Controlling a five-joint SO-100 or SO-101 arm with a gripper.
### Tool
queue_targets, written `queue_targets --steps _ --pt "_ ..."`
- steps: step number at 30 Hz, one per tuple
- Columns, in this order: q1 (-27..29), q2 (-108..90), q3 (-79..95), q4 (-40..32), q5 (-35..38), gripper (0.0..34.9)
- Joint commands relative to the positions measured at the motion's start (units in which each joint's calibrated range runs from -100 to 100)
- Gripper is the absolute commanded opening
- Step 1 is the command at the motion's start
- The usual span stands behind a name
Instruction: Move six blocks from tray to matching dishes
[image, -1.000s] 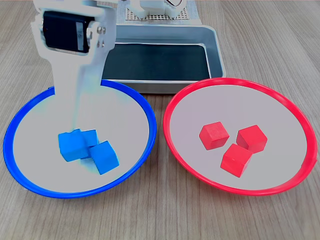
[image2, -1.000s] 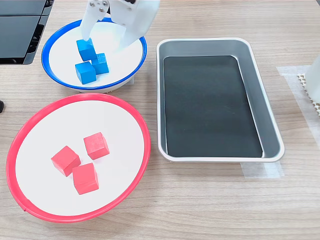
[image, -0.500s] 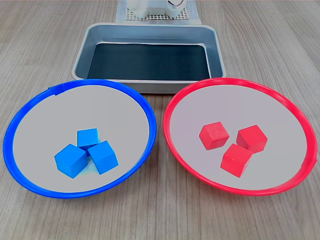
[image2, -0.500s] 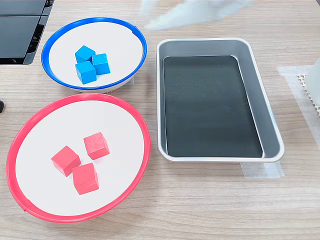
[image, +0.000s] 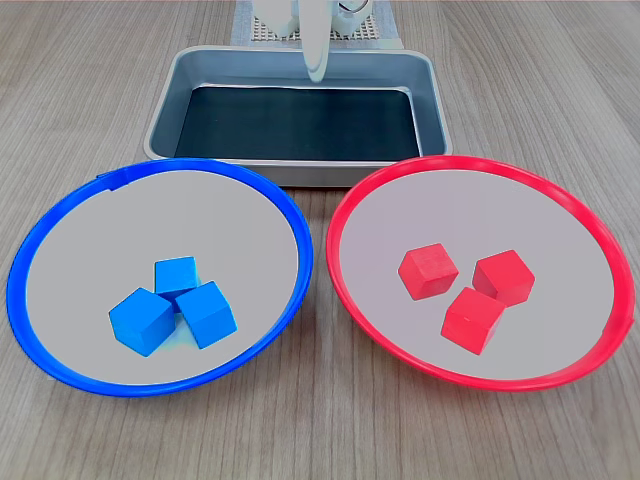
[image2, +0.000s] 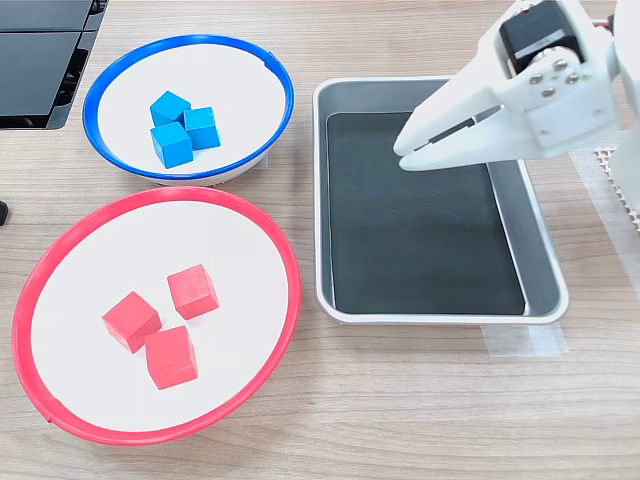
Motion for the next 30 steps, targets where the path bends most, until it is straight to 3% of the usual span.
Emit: queue_targets --steps 1,30 --pt "1.3 -0.9 0.1 3.3 -0.5 0.0" --pt "1.2 -0.9 0.1 3.3 -0.4 0.3"
